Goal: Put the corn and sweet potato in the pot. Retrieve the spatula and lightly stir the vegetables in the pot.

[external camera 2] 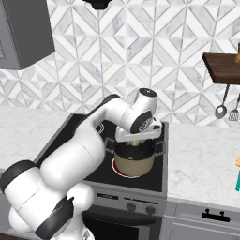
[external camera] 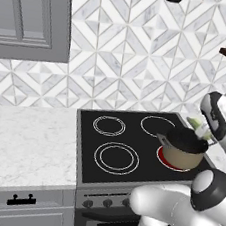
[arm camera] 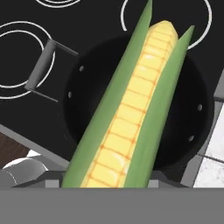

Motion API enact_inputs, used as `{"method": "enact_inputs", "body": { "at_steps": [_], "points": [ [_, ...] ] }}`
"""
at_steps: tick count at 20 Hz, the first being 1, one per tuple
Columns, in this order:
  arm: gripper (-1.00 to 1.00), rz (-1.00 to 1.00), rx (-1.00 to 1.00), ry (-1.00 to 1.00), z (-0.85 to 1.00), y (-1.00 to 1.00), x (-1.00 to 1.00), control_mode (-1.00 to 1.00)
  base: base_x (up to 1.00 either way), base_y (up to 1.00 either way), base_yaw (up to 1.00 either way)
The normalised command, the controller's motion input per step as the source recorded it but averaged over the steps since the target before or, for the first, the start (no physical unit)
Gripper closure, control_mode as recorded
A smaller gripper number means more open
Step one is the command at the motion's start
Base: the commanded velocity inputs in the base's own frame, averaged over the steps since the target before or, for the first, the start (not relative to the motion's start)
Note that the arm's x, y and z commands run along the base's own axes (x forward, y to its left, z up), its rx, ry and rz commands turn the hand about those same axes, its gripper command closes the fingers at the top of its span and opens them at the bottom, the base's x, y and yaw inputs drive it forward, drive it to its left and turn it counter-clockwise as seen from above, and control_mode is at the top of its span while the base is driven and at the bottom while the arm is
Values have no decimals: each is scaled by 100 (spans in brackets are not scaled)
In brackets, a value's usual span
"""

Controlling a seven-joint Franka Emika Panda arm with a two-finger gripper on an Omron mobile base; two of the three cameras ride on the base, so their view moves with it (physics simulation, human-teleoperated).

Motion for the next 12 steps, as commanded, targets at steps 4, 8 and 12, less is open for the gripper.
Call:
{"method": "enact_inputs", "body": {
  "at_steps": [4,8,12],
  "points": [
    [100,0,0,1,-39,3,11,-100,0,0,0],
    [100,0,0,0,-32,4,13,-100,0,0,0],
    [100,0,0,0,-29,3,5,-100,0,0,0]
  ]
}}
